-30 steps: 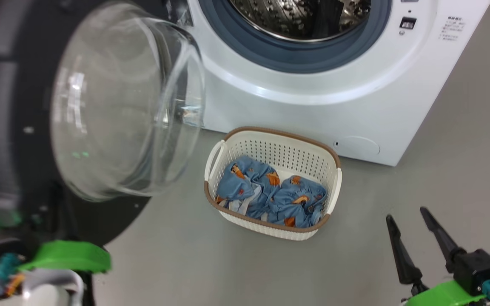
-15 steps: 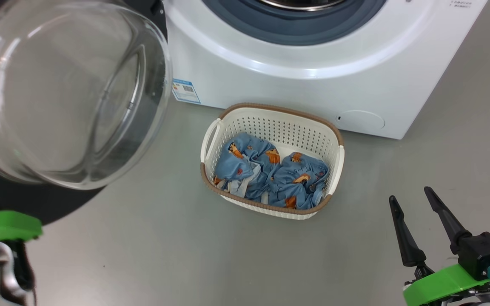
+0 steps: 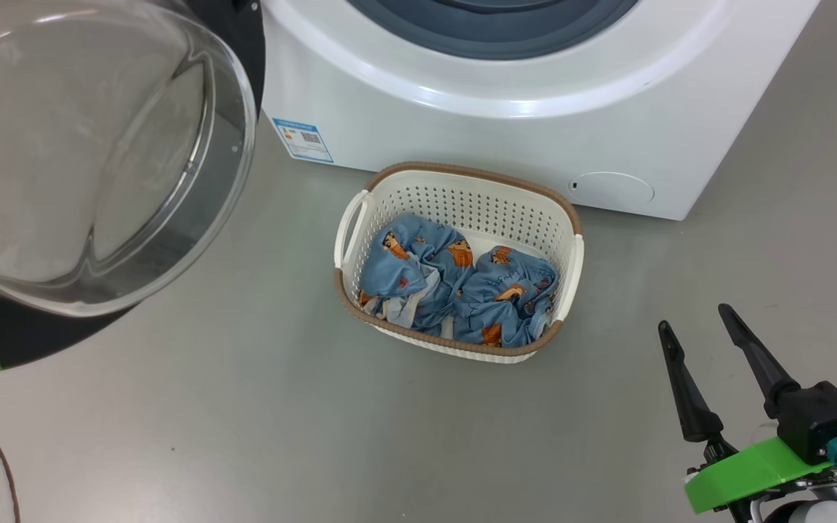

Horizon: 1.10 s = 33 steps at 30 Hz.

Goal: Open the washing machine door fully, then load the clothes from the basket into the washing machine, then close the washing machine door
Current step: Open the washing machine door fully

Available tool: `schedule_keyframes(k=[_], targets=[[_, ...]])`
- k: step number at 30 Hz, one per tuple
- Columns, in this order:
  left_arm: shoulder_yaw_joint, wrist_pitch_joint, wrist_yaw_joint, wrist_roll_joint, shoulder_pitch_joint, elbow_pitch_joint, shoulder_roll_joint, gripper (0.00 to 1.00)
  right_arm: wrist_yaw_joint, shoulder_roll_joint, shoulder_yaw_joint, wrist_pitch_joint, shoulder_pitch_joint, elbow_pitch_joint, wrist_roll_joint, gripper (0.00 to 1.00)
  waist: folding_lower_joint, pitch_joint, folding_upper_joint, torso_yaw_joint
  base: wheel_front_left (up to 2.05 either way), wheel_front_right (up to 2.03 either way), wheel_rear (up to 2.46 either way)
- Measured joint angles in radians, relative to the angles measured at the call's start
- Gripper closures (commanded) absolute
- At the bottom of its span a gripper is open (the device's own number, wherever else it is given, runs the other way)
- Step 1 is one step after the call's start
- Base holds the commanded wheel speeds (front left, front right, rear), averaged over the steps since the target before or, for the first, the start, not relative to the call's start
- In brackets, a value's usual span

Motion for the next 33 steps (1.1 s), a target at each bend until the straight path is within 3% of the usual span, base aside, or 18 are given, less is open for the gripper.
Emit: schedule_keyframes(k=[6,12,22,27,33], targets=[[0.061,0.0,-0.02,0.048,0.002,-0.002,-0.037,1.0,0.0,-0.001,0.001,-0.001,-0.002,0.009,0.002,0.0,0.0,-0.004,0.0,-0.003,0.0,0.0,0.0],[0.11,0.0,-0.053,0.103,0.043,-0.086,-0.084,1.0,0.0,-0.001,0.006,-0.003,-0.015,0.014,0.007,0.0,0.0,-0.017,0.0,-0.002,0.0,0.0,0.0],[0.139,0.0,-0.08,0.187,0.262,-0.363,-0.209,1.0,0.0,0.002,0.011,-0.014,-0.016,0.028,0.007,0.0,0.0,-0.059,0.0,-0.006,0.0,0.0,0.0],[0.095,0.0,-0.089,0.199,0.385,-0.488,-0.23,1.0,0.0,0.014,0.013,-0.018,-0.008,0.034,0.007,0.0,0.0,-0.085,0.0,-0.012,0.0,0.0,0.0],[-0.048,0.0,-0.096,0.208,0.51,-0.58,-0.232,1.0,0.0,0.026,0.015,-0.025,0.031,0.035,0.007,0.0,0.0,-0.119,0.0,-0.02,0.0,0.0,0.0]])
